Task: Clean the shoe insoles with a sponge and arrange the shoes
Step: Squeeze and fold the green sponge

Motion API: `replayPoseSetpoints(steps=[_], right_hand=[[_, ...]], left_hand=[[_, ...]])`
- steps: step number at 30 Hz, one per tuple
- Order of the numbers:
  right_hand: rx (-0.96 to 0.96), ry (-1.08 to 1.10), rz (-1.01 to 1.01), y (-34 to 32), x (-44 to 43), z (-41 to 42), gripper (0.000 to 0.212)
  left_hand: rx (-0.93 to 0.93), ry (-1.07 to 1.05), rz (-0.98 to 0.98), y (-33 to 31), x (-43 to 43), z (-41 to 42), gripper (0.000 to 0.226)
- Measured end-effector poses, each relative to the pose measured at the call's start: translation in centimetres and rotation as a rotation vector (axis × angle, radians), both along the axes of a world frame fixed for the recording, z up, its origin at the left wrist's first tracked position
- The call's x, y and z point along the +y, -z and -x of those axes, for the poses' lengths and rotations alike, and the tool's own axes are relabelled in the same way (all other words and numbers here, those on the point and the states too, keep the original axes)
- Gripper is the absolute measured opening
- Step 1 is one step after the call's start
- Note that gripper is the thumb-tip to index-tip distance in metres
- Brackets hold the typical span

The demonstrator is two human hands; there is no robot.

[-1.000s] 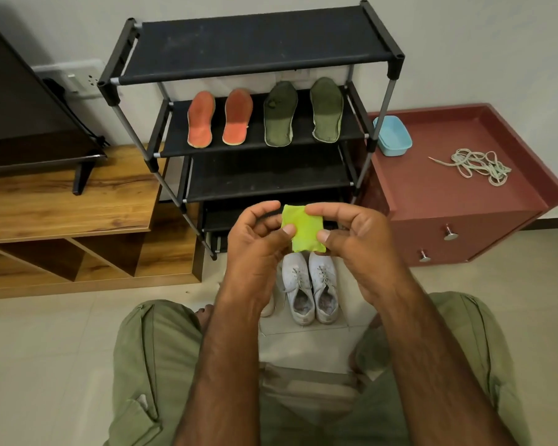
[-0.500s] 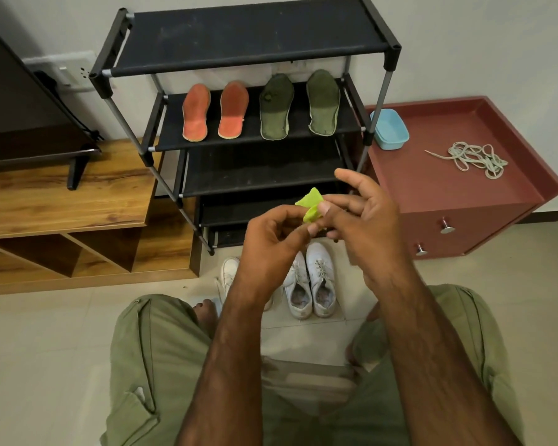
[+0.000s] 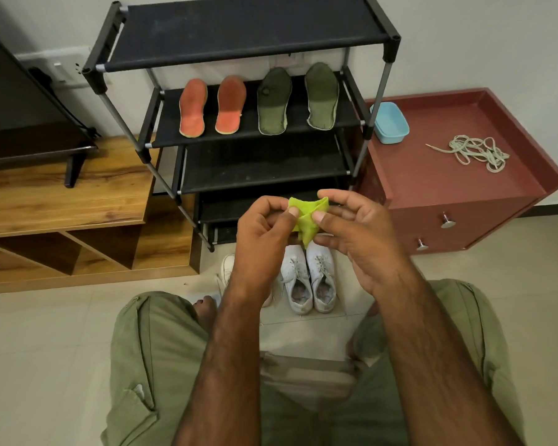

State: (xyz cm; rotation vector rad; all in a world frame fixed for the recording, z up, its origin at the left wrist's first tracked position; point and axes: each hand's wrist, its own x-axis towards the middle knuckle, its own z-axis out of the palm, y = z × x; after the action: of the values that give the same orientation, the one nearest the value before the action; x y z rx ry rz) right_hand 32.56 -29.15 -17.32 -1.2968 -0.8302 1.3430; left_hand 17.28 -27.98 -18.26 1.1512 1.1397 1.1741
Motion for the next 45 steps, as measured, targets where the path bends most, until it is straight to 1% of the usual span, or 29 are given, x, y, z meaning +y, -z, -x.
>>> replayPoseSetpoints(steps=[3,5,7,10,12,14,17,19,21,22,24,26,28,30,32,33,35,38,40,42,44,45], right_hand=[[0.036,0.096,0.012,0.3,0.2,-0.1,0.038],[0.032,0.131,0.018,0.4,0.2,-0.1,0.030],[-0.018,0.097,0.022,0.4,0.2,0.0,0.022],[-0.071,0.070,0.021,0.7,0.3,0.2,0.021],[-0.086,0.073,0.028,0.9,0.4,-0.1,0.019],[-0.115,0.048,0.028,1.1,0.3,-0.7,0.020],[-0.144,-0.010,0.001,1.2,0.2,-1.9,0.025],[-0.217,-0.048,-0.039,1.1,0.1,-2.4,0.024],[-0.293,-0.158,-0.086,1.1,0.0,-2.8,0.027],[-0.311,-0.236,-0.094,0.9,-0.1,-2.9,0.030],[-0.325,-0.373,-0.070,0.5,-0.4,-3.0,0.041],[-0.318,-0.424,-0.045,0.2,-0.5,-3.2,0.048],[-0.304,-0.392,-0.058,0.0,-0.6,-3.1,0.047],[-0.290,-0.308,-0.095,0.3,-0.5,-3.1,0.047],[-0.268,-0.230,-0.129,0.6,-0.4,-3.0,0.047],[-0.263,-0.208,-0.140,0.7,-0.3,-3.0,0.047],[-0.259,-0.187,-0.146,0.7,-0.3,-2.8,0.046],[-0.172,-0.161,-0.160,0.6,-0.3,-2.7,0.038],[-0.130,-0.128,-0.168,0.5,-0.2,-2.7,0.049],[-0.099,-0.072,-0.147,0.7,0.0,-2.7,0.061],[-0.041,-0.028,-0.129,0.9,0.1,-2.8,0.063],[-0.014,-0.014,-0.128,0.9,0.0,-2.8,0.059]], left_hand=[[-0.012,-0.050,0.016,0.2,0.0,-0.2,0.009],[0.005,-0.123,-0.010,0.3,0.1,-0.4,0.008],[0.028,-0.097,-0.025,0.3,0.1,-0.6,0.008],[0.035,0.012,0.004,0.3,0.0,-0.8,0.009],[0.036,-0.001,0.021,0.5,-0.1,-0.8,0.008],[0.014,-0.063,0.036,0.6,-0.1,-0.8,0.007],[-0.012,-0.167,0.045,0.8,0.3,-0.4,0.008],[0.010,-0.186,0.014,0.9,0.6,-0.5,0.009],[0.064,-0.203,-0.028,0.9,0.7,-0.8,0.013],[0.097,-0.195,-0.051,0.8,0.7,-0.9,0.014],[0.140,-0.100,-0.088,0.6,0.7,-1.0,0.011],[0.152,-0.019,-0.103,0.4,0.9,-0.9,0.012],[0.114,-0.063,-0.068,0.0,1.1,-0.8,0.015],[-0.026,-0.080,0.115,-0.3,1.2,-0.8,0.028],[-0.143,0.025,0.286,-0.3,1.1,-0.5,0.046],[-0.166,0.086,0.322,-0.2,0.8,-0.4,0.046],[-0.168,0.146,0.316,0.0,0.3,-0.6,0.035],[-0.120,0.049,0.232,0.2,0.3,-1.1,0.021],[-0.073,0.028,0.167,0.2,0.6,-1.2,0.017],[-0.039,0.053,0.108,0.1,0.7,-1.2,0.013],[-0.026,0.075,0.062,0.0,0.7,-1.5,0.009],[-0.021,0.082,0.043,0.0,0.6,-1.6,0.010]])
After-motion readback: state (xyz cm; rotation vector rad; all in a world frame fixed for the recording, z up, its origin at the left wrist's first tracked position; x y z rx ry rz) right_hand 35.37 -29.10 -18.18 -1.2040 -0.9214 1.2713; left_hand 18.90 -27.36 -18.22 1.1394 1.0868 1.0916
